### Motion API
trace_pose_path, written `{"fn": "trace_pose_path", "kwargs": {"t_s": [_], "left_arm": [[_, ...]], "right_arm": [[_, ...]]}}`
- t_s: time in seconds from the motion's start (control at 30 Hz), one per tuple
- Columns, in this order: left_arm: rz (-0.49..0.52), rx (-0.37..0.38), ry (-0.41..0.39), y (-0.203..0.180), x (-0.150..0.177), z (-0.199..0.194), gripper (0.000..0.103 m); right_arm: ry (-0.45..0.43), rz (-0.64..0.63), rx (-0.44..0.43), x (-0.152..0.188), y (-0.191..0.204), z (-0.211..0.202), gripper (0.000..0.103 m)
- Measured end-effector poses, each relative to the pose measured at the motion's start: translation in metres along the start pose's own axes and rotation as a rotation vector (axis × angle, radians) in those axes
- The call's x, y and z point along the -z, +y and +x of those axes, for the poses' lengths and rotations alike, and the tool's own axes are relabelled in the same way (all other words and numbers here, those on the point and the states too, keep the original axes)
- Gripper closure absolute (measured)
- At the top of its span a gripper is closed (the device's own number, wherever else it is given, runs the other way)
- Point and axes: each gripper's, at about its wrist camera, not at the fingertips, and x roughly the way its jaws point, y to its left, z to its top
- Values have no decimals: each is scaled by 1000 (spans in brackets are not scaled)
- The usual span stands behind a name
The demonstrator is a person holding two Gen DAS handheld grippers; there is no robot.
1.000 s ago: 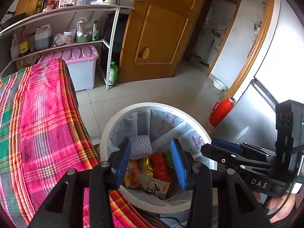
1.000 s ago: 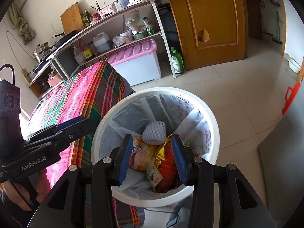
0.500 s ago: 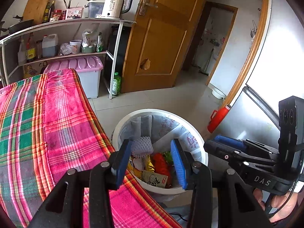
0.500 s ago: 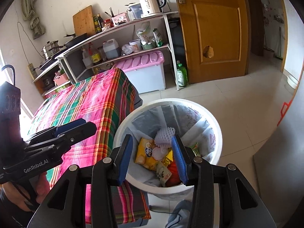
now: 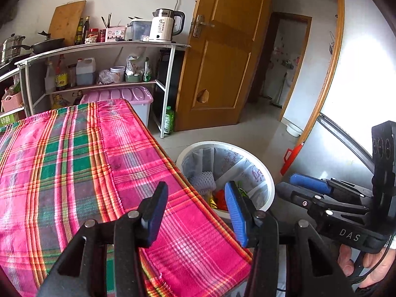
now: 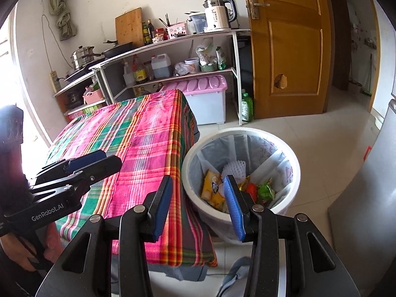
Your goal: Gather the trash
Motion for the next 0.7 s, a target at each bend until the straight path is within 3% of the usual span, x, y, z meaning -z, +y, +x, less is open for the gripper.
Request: {"fn": "trace_pose_path", "kwargs": {"t_s": [0.7], "left_arm": [[-1, -84, -33, -9, 55, -60, 53]], "right_arm": [[-42, -53, 49, 58, 26, -44, 58]]}}
